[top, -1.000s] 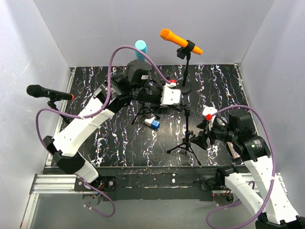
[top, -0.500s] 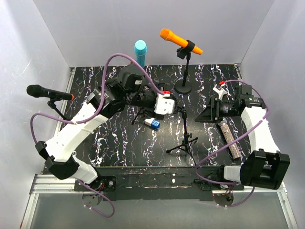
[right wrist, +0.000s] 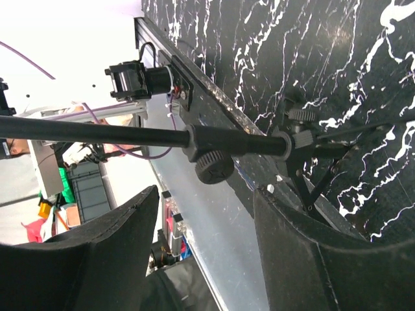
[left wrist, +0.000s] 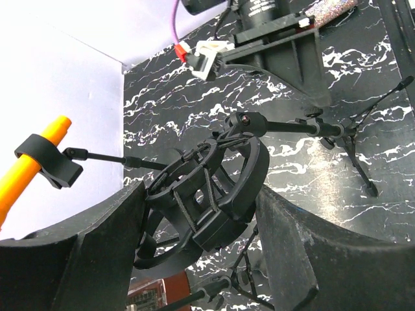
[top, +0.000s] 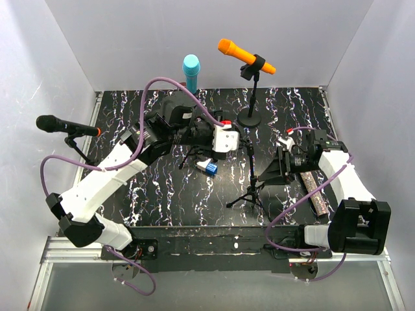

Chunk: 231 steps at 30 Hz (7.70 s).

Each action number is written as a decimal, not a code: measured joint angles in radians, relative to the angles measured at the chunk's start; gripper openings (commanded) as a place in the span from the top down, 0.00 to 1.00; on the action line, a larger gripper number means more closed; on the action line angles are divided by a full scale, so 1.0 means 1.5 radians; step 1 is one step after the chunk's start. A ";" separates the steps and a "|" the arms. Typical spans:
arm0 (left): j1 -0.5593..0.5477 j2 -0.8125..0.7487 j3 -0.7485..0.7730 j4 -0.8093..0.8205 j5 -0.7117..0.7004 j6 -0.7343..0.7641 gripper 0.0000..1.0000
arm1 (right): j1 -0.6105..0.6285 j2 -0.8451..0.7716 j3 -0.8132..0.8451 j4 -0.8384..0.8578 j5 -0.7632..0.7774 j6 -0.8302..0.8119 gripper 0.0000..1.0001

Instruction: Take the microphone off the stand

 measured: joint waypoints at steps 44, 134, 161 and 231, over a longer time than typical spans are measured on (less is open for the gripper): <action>0.002 -0.025 -0.032 0.029 -0.027 -0.016 0.53 | 0.081 0.001 -0.017 0.085 -0.056 -0.188 0.74; 0.013 -0.084 -0.135 0.048 -0.044 0.081 0.52 | 0.192 -0.138 -0.068 0.341 0.144 0.091 0.50; 0.013 -0.083 -0.138 0.046 -0.045 0.091 0.52 | 0.282 -0.166 -0.097 0.349 0.156 -0.190 0.99; 0.013 -0.093 -0.187 0.059 -0.064 0.086 0.52 | 0.227 -0.060 -0.065 0.295 0.171 0.035 0.50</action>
